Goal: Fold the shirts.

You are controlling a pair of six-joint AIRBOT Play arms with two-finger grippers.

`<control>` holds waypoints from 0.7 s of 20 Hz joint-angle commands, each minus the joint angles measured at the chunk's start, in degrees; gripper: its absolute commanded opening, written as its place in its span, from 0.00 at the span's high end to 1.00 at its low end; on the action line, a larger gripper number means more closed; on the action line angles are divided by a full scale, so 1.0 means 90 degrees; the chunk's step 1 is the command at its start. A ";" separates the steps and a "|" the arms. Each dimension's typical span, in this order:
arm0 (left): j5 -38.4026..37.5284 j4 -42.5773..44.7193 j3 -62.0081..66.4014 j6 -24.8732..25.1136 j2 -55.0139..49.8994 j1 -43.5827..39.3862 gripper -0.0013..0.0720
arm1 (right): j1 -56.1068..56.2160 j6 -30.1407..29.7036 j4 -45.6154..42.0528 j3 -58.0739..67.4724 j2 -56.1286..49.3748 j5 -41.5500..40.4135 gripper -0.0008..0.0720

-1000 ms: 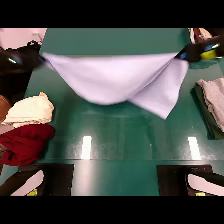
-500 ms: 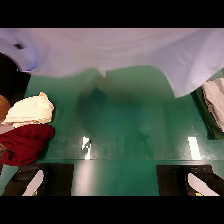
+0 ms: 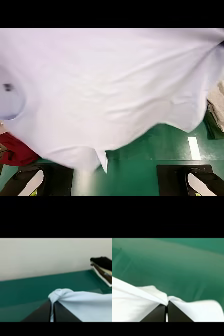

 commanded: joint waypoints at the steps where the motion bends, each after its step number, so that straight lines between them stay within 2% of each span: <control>1: -0.0668 0.0078 -0.0651 -0.0032 -0.1141 0.0007 0.95 | 0.0180 0.0117 -0.0051 -0.0971 -0.0699 -0.0022 0.97; 4: -0.0420 0.0085 -0.1491 0.0017 -0.2378 -0.0129 0.95 | 0.0447 0.0112 -0.0087 -0.1695 -0.1736 -0.0765 0.97; 7: 0.0556 0.0134 -0.1819 0.0260 -0.3667 -0.0474 0.95 | 0.0488 0.0112 0.0000 -0.1834 -0.2875 -0.1654 0.97; 10: 0.1469 0.0114 -0.1819 0.0189 -0.4529 -0.0588 0.95 | 0.0488 0.0109 0.0211 -0.1450 -0.3733 -0.1846 0.97; 12: 0.1583 0.0129 -0.1819 0.0041 -0.4782 -0.0551 0.94 | 0.0476 0.0109 0.0211 -0.1008 -0.4153 -0.1831 0.97; 13: 0.1511 0.0131 -0.1819 0.0036 -0.4799 -0.0500 0.61 | 0.0476 0.0109 0.0221 -0.0777 -0.4301 -0.1829 0.93; 14: 0.1389 0.0107 -0.1812 0.0017 -0.4782 -0.0437 0.25 | 0.0469 0.0109 0.0296 -0.0571 -0.4405 -0.1809 0.67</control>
